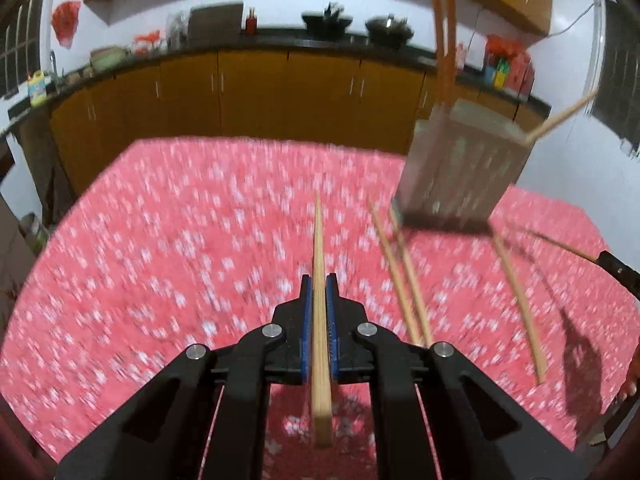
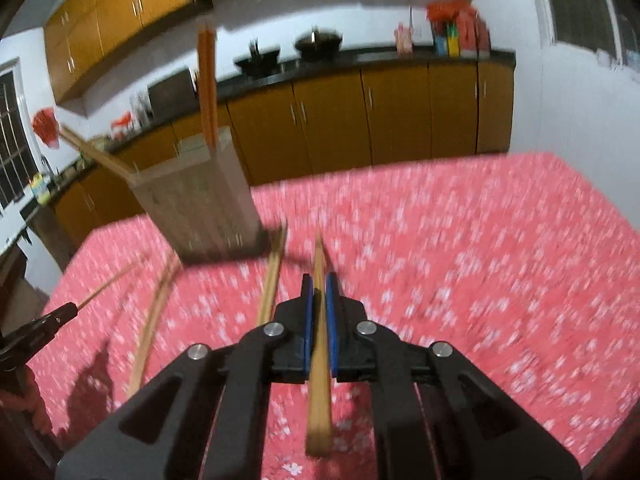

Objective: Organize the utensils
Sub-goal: 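Lift both held chopsticks upright and carry them over the beige holder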

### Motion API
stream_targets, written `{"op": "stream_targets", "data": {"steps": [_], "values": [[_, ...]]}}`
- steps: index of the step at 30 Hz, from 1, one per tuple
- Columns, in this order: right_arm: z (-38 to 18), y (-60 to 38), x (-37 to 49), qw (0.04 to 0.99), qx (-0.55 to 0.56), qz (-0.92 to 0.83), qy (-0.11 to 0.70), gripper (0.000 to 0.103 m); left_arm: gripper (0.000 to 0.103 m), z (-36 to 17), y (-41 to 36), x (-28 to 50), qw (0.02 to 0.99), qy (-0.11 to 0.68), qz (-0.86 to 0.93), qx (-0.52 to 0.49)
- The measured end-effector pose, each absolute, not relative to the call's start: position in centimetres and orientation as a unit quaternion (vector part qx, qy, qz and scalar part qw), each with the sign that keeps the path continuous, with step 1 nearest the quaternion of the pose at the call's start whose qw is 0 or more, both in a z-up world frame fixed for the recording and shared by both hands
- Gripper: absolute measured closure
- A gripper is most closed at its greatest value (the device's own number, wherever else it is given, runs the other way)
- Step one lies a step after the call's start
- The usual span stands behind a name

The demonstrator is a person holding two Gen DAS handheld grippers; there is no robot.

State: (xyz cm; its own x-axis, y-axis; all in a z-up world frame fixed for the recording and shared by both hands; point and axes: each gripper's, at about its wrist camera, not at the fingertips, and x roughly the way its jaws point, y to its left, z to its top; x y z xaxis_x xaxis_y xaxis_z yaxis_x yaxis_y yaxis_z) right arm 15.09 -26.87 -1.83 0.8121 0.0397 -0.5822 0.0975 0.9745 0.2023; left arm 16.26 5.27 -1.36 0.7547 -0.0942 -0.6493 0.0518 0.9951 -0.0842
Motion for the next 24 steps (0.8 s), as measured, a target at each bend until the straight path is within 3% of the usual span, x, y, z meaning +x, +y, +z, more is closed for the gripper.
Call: {"op": "stream_targets", "data": {"steps": [24], "values": [[15.0, -24.4, 12.3, 0.986, 0.109, 0.078, 0.098, 0.096, 0.096, 13.2, 1.9, 16.1, 0.976, 0.179, -0.114, -0.044]]}}
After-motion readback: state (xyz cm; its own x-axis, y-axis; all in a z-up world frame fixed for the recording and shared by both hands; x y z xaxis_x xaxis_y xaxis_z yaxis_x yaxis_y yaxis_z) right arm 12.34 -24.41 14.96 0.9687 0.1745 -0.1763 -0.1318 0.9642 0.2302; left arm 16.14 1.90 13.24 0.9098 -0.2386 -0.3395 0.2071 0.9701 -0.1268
